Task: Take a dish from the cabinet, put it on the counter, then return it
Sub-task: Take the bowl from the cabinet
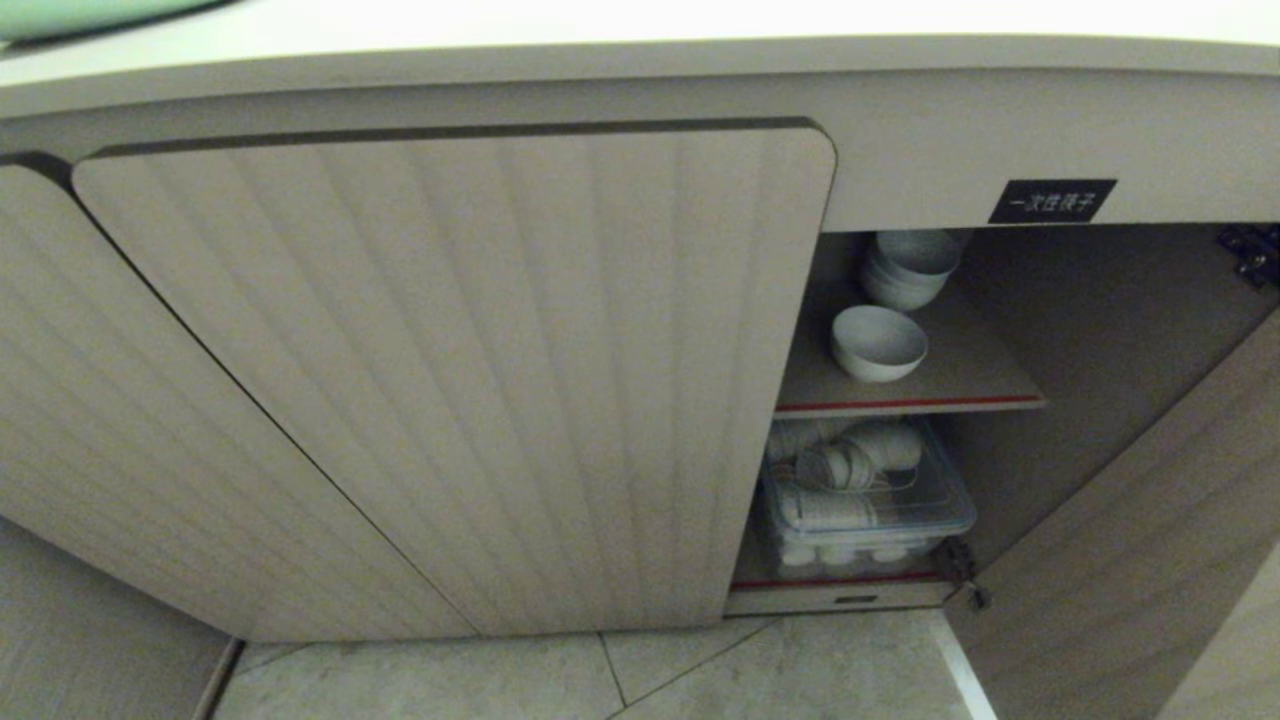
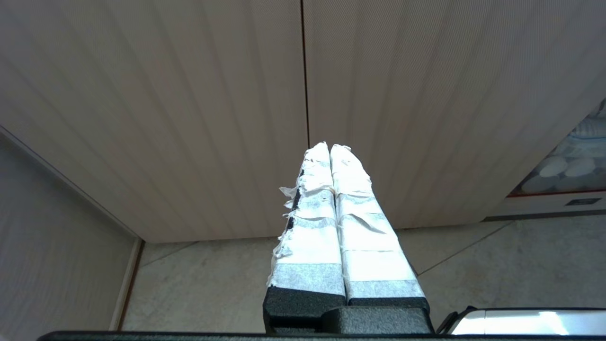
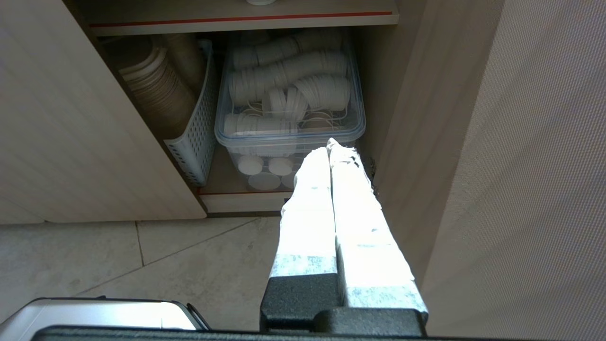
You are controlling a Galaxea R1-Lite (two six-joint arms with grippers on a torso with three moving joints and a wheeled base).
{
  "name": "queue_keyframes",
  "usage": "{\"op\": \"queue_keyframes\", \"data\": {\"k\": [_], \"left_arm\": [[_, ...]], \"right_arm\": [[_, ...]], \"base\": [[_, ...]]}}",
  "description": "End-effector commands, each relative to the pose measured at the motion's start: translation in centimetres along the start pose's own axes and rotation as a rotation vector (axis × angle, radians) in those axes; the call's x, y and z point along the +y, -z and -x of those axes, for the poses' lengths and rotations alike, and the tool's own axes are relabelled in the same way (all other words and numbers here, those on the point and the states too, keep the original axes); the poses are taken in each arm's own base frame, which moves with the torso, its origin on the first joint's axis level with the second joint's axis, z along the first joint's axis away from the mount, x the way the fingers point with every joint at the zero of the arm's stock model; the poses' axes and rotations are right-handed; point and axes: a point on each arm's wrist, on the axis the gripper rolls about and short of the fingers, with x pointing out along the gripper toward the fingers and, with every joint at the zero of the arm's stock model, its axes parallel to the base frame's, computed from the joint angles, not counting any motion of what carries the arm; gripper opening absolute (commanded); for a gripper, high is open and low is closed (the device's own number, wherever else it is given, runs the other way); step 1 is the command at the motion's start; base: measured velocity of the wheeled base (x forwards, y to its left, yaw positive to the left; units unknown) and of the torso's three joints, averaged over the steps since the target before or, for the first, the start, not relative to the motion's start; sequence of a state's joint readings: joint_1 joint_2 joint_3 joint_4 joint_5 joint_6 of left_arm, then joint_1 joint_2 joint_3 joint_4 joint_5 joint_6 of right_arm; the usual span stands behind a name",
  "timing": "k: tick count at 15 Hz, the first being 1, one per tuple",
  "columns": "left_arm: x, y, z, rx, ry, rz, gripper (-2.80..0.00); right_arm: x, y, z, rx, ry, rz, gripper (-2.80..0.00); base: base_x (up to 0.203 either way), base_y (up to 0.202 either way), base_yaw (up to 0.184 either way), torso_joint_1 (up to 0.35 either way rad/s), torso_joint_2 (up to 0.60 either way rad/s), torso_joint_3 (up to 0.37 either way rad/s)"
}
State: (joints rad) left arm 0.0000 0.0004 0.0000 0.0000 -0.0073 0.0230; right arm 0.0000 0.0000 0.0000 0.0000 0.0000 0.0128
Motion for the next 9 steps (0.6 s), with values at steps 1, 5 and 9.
{"op": "queue_keyframes", "data": {"k": [1, 5, 9], "left_arm": [[0.0, 0.0, 0.0, 0.0, 0.0, 0.0, -2.8], [0.0, 0.0, 0.0, 0.0, 0.0, 0.0, -2.8], [0.0, 0.0, 0.0, 0.0, 0.0, 0.0, -2.8]], "right_arm": [[0.0, 0.0, 0.0, 0.0, 0.0, 0.0, -2.8], [0.0, 0.01, -0.01, 0.003, 0.0, -0.001, -2.8], [0.0, -0.15, -0.64, 0.098, 0.004, -0.001, -2.8]], "base": [[0.0, 0.0, 0.0, 0.0, 0.0, 0.0], [0.0, 0.0, 0.0, 0.0, 0.0, 0.0], [0.0, 0.0, 0.0, 0.0, 0.0, 0.0]]}}
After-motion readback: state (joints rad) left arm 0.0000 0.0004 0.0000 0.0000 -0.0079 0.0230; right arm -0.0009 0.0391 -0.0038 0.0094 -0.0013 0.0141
